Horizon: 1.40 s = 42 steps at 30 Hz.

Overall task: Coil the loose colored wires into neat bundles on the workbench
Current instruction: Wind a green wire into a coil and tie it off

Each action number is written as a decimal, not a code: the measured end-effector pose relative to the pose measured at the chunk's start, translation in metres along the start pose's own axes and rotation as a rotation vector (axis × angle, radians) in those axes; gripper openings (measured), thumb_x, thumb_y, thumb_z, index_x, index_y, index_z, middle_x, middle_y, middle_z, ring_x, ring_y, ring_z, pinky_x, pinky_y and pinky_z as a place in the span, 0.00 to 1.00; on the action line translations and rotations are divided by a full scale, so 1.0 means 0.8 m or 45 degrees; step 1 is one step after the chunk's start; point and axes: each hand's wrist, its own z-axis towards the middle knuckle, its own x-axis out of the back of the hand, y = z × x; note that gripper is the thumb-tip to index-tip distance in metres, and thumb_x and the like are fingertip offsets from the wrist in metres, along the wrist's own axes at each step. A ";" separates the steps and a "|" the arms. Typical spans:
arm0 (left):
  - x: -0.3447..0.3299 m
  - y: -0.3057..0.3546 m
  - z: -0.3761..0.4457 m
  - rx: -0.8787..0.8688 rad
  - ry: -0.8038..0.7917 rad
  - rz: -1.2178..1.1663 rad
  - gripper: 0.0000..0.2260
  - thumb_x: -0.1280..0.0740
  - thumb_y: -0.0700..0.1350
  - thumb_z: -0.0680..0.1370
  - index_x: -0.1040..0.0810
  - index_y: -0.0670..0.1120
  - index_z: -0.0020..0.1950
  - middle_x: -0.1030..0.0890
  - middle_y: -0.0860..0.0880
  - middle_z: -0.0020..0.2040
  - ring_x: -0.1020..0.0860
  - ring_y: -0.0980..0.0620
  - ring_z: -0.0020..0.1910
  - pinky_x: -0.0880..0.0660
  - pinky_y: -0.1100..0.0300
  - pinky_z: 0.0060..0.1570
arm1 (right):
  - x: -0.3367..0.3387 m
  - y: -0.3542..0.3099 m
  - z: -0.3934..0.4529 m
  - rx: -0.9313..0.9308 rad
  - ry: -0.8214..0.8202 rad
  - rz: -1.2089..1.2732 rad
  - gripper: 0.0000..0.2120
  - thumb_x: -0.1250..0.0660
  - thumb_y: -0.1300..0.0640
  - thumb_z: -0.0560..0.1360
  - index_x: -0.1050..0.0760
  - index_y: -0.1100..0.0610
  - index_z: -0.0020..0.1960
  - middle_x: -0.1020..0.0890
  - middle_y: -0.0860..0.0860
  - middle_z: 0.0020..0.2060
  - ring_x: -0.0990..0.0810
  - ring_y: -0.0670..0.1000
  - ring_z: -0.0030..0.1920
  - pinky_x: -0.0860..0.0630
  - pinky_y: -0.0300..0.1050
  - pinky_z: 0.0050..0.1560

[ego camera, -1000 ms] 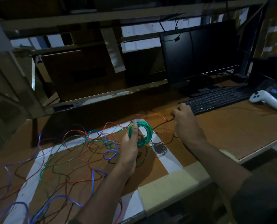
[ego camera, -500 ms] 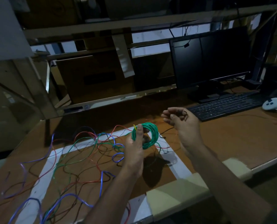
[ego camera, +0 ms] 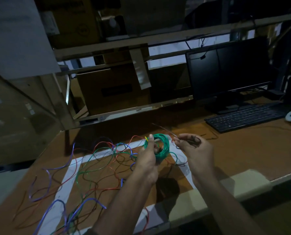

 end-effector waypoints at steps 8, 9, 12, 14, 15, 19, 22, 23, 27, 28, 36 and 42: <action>0.021 0.018 -0.011 -0.228 0.050 0.028 0.18 0.37 0.59 0.82 0.23 0.47 0.64 0.17 0.45 0.58 0.18 0.48 0.56 0.22 0.56 0.47 | 0.003 -0.021 -0.038 0.247 0.073 -0.064 0.09 0.27 0.64 0.75 0.22 0.53 0.51 0.14 0.49 0.45 0.14 0.42 0.45 0.17 0.38 0.47; 0.027 0.021 -0.011 -0.316 0.102 0.106 0.17 0.38 0.59 0.83 0.22 0.48 0.63 0.17 0.46 0.58 0.18 0.49 0.55 0.23 0.57 0.47 | 0.001 -0.020 -0.044 0.262 0.054 -0.076 0.09 0.26 0.63 0.75 0.22 0.53 0.51 0.14 0.49 0.45 0.14 0.42 0.45 0.17 0.38 0.46; 0.049 0.030 -0.013 -0.524 0.267 0.259 0.18 0.40 0.57 0.84 0.21 0.45 0.61 0.17 0.52 0.52 0.18 0.56 0.52 0.23 0.60 0.45 | -0.010 -0.019 -0.060 0.297 0.011 -0.057 0.08 0.25 0.63 0.75 0.22 0.54 0.49 0.14 0.48 0.44 0.14 0.41 0.44 0.18 0.35 0.46; 0.066 0.036 -0.014 -0.564 0.332 0.244 0.15 0.40 0.54 0.86 0.23 0.44 0.61 0.18 0.54 0.49 0.18 0.66 0.42 0.25 0.70 0.34 | -0.018 -0.020 -0.068 0.338 -0.029 -0.051 0.06 0.25 0.62 0.74 0.21 0.55 0.48 0.14 0.49 0.43 0.14 0.41 0.45 0.18 0.35 0.47; 0.074 0.038 -0.015 -0.562 0.355 0.262 0.13 0.41 0.54 0.86 0.24 0.46 0.61 0.19 0.54 0.49 0.19 0.69 0.40 0.27 0.74 0.33 | -0.022 -0.019 -0.073 0.344 -0.058 -0.037 0.05 0.26 0.61 0.74 0.21 0.56 0.48 0.14 0.49 0.43 0.14 0.42 0.45 0.18 0.36 0.47; 0.092 0.046 -0.020 -0.561 0.415 0.276 0.18 0.41 0.58 0.84 0.26 0.48 0.67 0.20 0.55 0.54 0.21 0.58 0.55 0.27 0.64 0.49 | -0.040 -0.013 -0.094 0.325 -0.206 -0.028 0.04 0.27 0.57 0.74 0.21 0.50 0.47 0.14 0.44 0.45 0.14 0.44 0.47 0.17 0.40 0.50; 0.099 0.050 -0.020 -0.612 0.412 0.274 0.16 0.41 0.59 0.84 0.27 0.52 0.66 0.20 0.54 0.55 0.21 0.56 0.57 0.26 0.57 0.56 | -0.053 -0.004 -0.112 0.310 -0.251 -0.092 0.09 0.29 0.45 0.70 0.20 0.47 0.47 0.14 0.44 0.44 0.14 0.45 0.48 0.17 0.45 0.50; 0.100 0.051 -0.020 -0.624 0.408 0.288 0.15 0.41 0.60 0.84 0.27 0.52 0.65 0.19 0.53 0.56 0.21 0.55 0.58 0.25 0.56 0.57 | -0.056 0.001 -0.117 0.316 -0.260 -0.121 0.10 0.29 0.43 0.70 0.20 0.47 0.47 0.14 0.44 0.44 0.14 0.45 0.48 0.17 0.45 0.49; 0.102 0.054 -0.024 -0.643 0.399 0.325 0.20 0.41 0.62 0.83 0.27 0.50 0.67 0.19 0.51 0.59 0.21 0.56 0.59 0.24 0.51 0.63 | -0.066 0.013 -0.130 0.405 -0.223 -0.202 0.06 0.26 0.53 0.72 0.20 0.47 0.47 0.15 0.43 0.43 0.15 0.43 0.47 0.18 0.36 0.47; 0.101 0.055 -0.027 -0.651 0.397 0.324 0.21 0.41 0.62 0.82 0.27 0.50 0.68 0.19 0.51 0.60 0.21 0.55 0.60 0.24 0.50 0.64 | -0.068 0.014 -0.131 0.432 -0.189 -0.212 0.07 0.25 0.56 0.73 0.20 0.47 0.47 0.15 0.43 0.43 0.15 0.42 0.47 0.20 0.33 0.47; 0.090 0.048 -0.060 -0.620 0.267 0.236 0.16 0.41 0.60 0.83 0.23 0.50 0.60 0.17 0.51 0.54 0.19 0.55 0.56 0.25 0.65 0.48 | -0.099 0.018 -0.128 0.542 -0.135 -0.315 0.09 0.27 0.57 0.75 0.23 0.46 0.51 0.18 0.41 0.45 0.17 0.41 0.48 0.18 0.39 0.47; 0.081 0.049 -0.075 -0.502 0.245 0.010 0.24 0.38 0.66 0.77 0.19 0.47 0.54 0.12 0.48 0.47 0.14 0.47 0.52 0.20 0.45 0.61 | -0.116 0.017 -0.132 0.630 -0.135 -0.337 0.06 0.31 0.52 0.75 0.20 0.50 0.52 0.17 0.43 0.46 0.18 0.39 0.49 0.20 0.34 0.50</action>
